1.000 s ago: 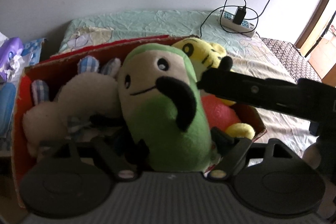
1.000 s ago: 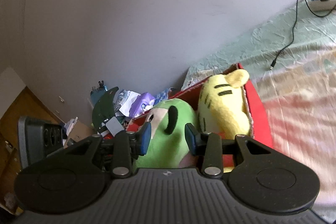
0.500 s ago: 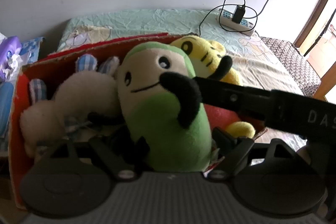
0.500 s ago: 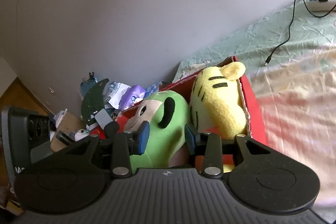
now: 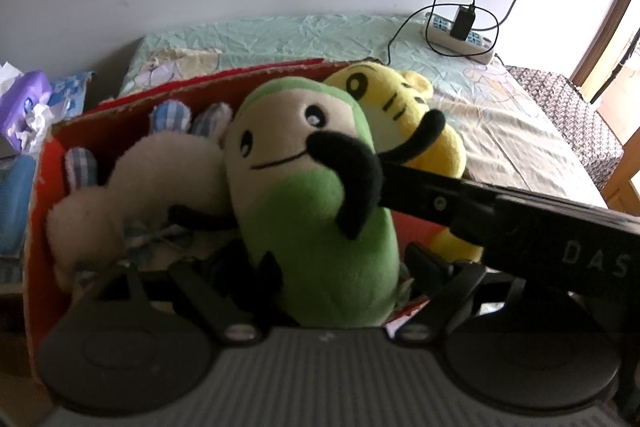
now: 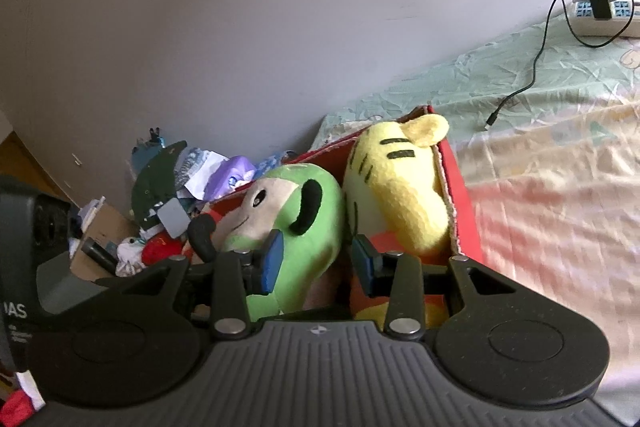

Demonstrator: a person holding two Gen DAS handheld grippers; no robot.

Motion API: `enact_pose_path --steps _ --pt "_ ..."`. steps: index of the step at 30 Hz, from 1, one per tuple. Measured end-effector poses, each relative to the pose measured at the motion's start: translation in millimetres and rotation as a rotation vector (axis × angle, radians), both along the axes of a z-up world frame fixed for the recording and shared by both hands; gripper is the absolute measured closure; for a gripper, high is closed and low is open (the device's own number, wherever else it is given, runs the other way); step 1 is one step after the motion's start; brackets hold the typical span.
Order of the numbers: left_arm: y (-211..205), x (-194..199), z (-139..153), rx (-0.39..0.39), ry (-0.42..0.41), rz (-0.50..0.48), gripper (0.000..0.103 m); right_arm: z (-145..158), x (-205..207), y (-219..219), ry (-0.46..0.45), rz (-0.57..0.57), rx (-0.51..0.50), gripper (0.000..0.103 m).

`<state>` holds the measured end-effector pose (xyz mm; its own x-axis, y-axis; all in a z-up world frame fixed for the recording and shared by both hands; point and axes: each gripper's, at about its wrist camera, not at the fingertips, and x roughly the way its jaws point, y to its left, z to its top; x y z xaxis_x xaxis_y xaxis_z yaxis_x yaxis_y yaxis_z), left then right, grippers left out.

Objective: Organize objects
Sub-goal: 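Lower the green plush into the box beside the tiger with the right tool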

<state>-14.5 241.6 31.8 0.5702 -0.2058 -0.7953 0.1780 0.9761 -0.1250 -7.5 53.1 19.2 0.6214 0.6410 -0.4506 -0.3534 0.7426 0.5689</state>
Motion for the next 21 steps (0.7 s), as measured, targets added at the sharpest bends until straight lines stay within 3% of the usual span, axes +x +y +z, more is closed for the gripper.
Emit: enact_pose_path --steps 19,21 --pt "-3.7 -7.8 -3.4 0.017 -0.033 0.027 0.011 -1.5 -9.5 4.3 0.0 -0.054 -0.083 0.063" --pt "-4.2 -9.8 -4.2 0.022 -0.047 0.03 0.01 -5.0 -9.2 2.3 0.022 -0.069 -0.09 0.071"
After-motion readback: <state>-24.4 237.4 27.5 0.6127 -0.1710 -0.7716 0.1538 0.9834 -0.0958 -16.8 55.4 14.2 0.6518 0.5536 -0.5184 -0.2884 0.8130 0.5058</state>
